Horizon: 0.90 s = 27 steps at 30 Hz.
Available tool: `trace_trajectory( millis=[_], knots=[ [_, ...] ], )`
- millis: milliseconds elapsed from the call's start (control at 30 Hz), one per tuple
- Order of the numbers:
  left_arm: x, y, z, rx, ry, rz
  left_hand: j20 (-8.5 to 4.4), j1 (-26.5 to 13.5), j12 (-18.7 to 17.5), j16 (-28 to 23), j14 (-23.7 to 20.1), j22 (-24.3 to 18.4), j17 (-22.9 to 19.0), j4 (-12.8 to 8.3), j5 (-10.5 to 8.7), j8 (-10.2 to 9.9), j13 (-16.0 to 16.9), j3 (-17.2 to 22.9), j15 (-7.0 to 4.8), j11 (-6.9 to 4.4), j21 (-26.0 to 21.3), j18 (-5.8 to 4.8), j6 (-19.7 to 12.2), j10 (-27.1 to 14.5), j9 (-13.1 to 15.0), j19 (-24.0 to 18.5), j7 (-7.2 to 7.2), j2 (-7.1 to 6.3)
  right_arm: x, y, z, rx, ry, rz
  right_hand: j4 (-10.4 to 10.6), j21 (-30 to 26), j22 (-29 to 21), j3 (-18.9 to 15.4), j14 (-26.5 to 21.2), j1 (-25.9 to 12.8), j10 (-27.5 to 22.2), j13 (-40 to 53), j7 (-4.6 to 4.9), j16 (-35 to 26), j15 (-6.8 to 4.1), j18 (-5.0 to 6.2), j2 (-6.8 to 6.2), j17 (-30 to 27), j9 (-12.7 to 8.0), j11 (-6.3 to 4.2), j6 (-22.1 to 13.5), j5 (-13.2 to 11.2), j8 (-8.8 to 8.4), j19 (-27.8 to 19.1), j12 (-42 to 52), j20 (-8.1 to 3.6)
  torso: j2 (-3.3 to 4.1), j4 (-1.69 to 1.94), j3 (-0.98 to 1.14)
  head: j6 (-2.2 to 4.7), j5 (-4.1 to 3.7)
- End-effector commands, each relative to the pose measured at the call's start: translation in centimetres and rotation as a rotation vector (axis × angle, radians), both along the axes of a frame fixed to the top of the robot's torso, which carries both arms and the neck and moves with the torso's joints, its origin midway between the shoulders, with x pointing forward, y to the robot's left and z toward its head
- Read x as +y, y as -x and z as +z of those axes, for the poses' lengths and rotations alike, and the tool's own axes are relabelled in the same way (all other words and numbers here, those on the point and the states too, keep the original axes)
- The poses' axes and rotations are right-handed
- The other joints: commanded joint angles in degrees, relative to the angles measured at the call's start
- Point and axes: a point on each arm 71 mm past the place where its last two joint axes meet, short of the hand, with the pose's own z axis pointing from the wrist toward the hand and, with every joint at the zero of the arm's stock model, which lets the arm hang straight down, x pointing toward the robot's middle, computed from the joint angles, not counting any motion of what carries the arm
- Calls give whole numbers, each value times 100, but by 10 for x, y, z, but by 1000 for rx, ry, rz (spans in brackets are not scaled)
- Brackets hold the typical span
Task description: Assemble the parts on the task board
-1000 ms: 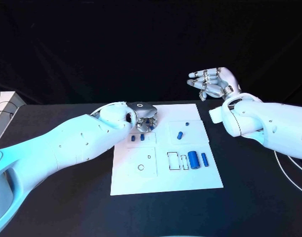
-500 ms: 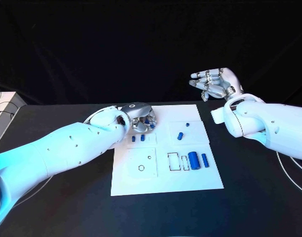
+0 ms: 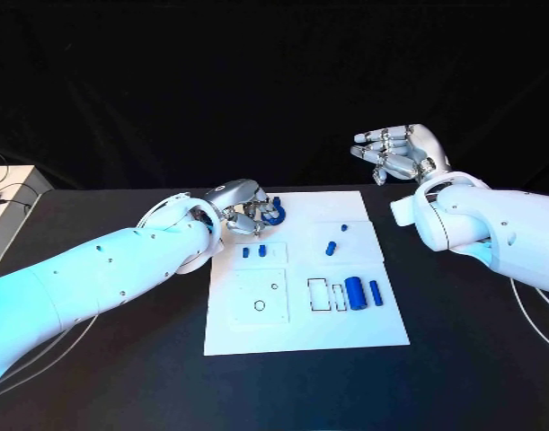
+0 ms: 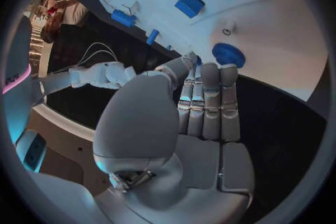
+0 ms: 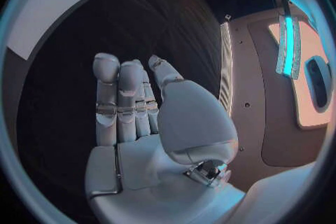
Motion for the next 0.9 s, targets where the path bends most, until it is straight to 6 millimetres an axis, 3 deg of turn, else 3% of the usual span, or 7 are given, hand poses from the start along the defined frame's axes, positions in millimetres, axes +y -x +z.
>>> trace_trajectory(
  millis=[33,167,233,900],
  knots=[
    [3,2,-3,50,45,2,43,-23,21,-17,12,11,10,-27,23,-7,6,-15,-1,3,18,144,29,20,1,-13,6,42,0,0,1,-9,1,15,9,9,5,0,-32,-55,65,5,25,31,-15,64,-10,-5,-4,-13,-3,15,-19,290,9,-18,-1,13,-7,-13,4],
    [9,2,-7,63,45,11,46,-25,20,-12,8,16,16,-27,22,-8,5,-19,0,3,18,145,25,17,0,-17,3,39,0,0,1,-9,1,16,9,9,5,0,-32,-55,65,5,25,31,-15,64,-10,-5,-4,-13,-3,15,-19,290,9,-18,-6,14,-15,-22,23],
    [12,2,-8,69,45,16,47,-27,20,-5,6,20,21,-25,23,-7,5,-21,0,2,20,146,24,16,0,-18,-2,42,1,0,1,-9,1,16,9,9,5,0,-32,-55,65,5,25,31,-15,64,-10,-5,-4,-13,-3,15,-19,290,9,-18,2,1,-7,-18,36],
    [18,3,-20,79,53,18,51,-38,20,37,-29,56,53,-13,21,-8,5,-42,7,4,24,142,-1,-21,0,-33,-25,29,2,0,0,-8,0,18,15,1,28,-12,-35,-53,66,8,20,42,-15,63,-4,-22,-4,-15,11,15,-18,293,9,-18,14,-7,2,-34,45]
  ],
)
